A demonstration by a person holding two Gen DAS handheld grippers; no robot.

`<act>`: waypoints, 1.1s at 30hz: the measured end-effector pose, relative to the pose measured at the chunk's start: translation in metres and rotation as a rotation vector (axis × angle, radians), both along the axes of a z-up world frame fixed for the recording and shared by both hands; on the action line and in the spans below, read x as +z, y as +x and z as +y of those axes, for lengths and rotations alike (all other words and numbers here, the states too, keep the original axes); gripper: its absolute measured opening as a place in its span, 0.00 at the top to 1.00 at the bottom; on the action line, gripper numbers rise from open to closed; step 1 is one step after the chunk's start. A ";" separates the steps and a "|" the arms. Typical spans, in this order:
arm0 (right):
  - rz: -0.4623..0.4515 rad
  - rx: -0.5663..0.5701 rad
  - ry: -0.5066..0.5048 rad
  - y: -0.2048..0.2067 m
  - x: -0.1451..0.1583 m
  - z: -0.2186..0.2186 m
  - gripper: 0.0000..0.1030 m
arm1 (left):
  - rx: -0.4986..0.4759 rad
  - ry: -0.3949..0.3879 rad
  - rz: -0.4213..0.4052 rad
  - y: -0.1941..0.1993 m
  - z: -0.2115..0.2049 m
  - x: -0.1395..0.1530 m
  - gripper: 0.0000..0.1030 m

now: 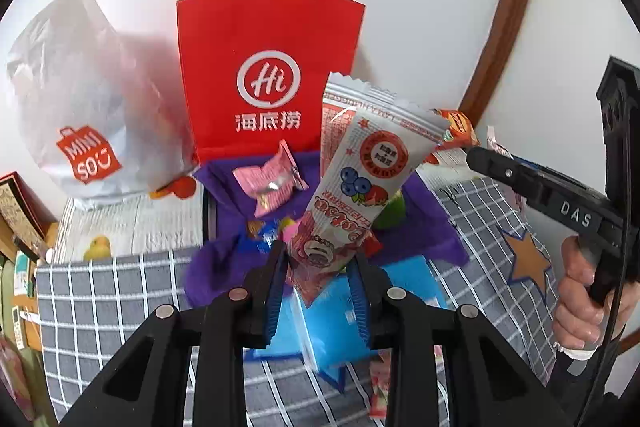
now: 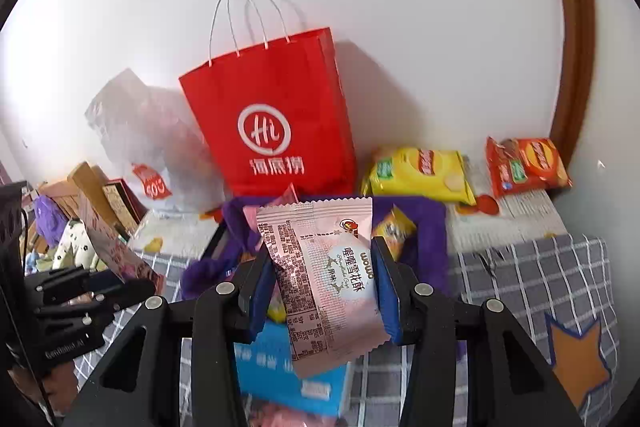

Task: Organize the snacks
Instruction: 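Carry the pastry packet and candy strip over the purple towel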

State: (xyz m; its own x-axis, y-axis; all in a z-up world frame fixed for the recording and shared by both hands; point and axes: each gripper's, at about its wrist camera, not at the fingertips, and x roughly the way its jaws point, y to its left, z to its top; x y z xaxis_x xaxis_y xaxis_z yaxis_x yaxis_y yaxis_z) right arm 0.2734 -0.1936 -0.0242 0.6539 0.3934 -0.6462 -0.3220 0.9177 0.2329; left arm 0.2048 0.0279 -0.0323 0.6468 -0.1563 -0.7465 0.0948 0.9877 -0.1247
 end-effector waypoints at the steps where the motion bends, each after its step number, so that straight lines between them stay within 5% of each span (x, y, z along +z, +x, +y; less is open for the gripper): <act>1: -0.001 0.002 0.008 0.009 0.002 0.003 0.56 | 0.002 0.001 -0.002 0.005 0.001 0.001 0.72; 9: 0.015 0.002 0.045 0.059 -0.002 0.023 0.56 | 0.008 0.003 -0.003 0.048 0.007 -0.001 0.72; 15: 0.055 0.007 0.055 0.082 -0.032 0.024 0.56 | 0.006 -0.026 0.012 0.076 0.011 -0.013 0.72; 20: 0.116 0.020 -0.045 0.101 -0.061 0.028 0.56 | 0.007 -0.062 0.036 0.097 0.024 -0.032 0.72; 33: 0.205 0.003 -0.099 0.119 -0.098 0.023 0.56 | 0.060 -0.105 0.152 0.112 0.048 -0.075 0.72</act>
